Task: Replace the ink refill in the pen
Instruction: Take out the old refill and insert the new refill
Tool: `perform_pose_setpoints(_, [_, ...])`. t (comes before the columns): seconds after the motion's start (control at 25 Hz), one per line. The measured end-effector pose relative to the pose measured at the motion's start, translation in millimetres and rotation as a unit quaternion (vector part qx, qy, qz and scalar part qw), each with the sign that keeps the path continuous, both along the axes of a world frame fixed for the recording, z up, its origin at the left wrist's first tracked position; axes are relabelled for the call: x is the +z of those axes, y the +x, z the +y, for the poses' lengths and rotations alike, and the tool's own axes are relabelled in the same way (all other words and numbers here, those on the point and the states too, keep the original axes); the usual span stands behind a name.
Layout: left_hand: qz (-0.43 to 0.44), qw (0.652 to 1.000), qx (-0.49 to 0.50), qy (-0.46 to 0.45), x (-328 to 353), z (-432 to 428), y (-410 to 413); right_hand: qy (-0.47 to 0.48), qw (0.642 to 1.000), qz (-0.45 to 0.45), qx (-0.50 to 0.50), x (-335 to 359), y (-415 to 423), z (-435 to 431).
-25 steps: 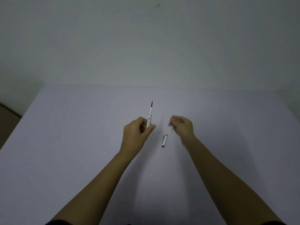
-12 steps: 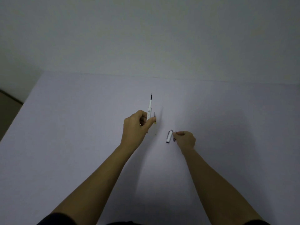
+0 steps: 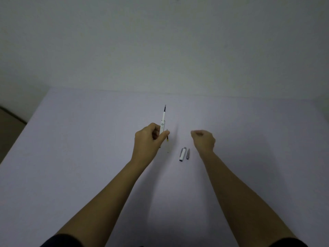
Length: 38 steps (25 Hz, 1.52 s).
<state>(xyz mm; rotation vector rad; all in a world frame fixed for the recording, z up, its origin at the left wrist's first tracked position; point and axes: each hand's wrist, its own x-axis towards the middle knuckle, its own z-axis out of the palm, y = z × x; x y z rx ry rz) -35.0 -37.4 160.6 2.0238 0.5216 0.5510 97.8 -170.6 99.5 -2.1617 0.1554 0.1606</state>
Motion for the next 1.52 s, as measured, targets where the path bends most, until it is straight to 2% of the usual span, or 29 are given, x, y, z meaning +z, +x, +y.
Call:
perform_pose_setpoints(0.08, [0.003, 1.0, 0.001, 0.006, -1, -2, 0, 0.078, 0.996, -0.024, 0.046, 31, 7, 12])
perform_pose_setpoints(0.16, [0.006, 1.0, 0.001, 0.013, -4, -1, 0, 0.178, 0.97, -0.012, 0.166, 62, 4, 24])
perform_pose_setpoints(0.24, [0.011, 1.0, 0.005, 0.021, -7, -1, 0, 0.188, 0.939, 0.0, 0.289, 82, -3, 33])
perform_pose_setpoints(0.32, [0.016, 1.0, 0.009, 0.022, -9, 0, -1, 0.165, 0.926, 0.002, 0.341, 89, -7, 38])
perform_pose_setpoints(0.44, [0.022, 0.999, 0.005, 0.03, -11, 0, -2, 0.189, 0.919, 0.009, 0.346, 87, -8, 41])
perform_pose_setpoints(0.64, [0.039, 0.999, 0.0, 0.023, -20, -1, -7, 0.294, 0.918, 0.043, 0.263, 97, 4, 46])
perform_pose_setpoints(0.84, [0.055, 0.998, 0.023, 0.007, -29, 14, -6, 0.328, 0.923, 0.031, 0.198, 87, 32, 53])
perform_pose_setpoints(0.92, [0.063, 0.997, 0.033, 0.007, -33, 22, -2, 0.29, 0.941, 0.028, 0.173, 59, 41, 54])
perform_pose_setpoints(1.12, [0.079, 0.996, 0.043, 0.004, -49, 40, 15, 0.106, 0.985, 0.037, 0.131, -32, 41, 53])
perform_pose_setpoints(1.28, [0.087, 0.995, 0.033, 0.023, -62, 52, 35, 0.033, 0.99, 0.042, 0.128, -79, 43, 60])
perform_pose_setpoints(1.52, [0.099, 0.995, 0.027, 0.013, -78, 60, 52, -0.041, 0.983, 0.051, 0.169, -107, 46, 73])
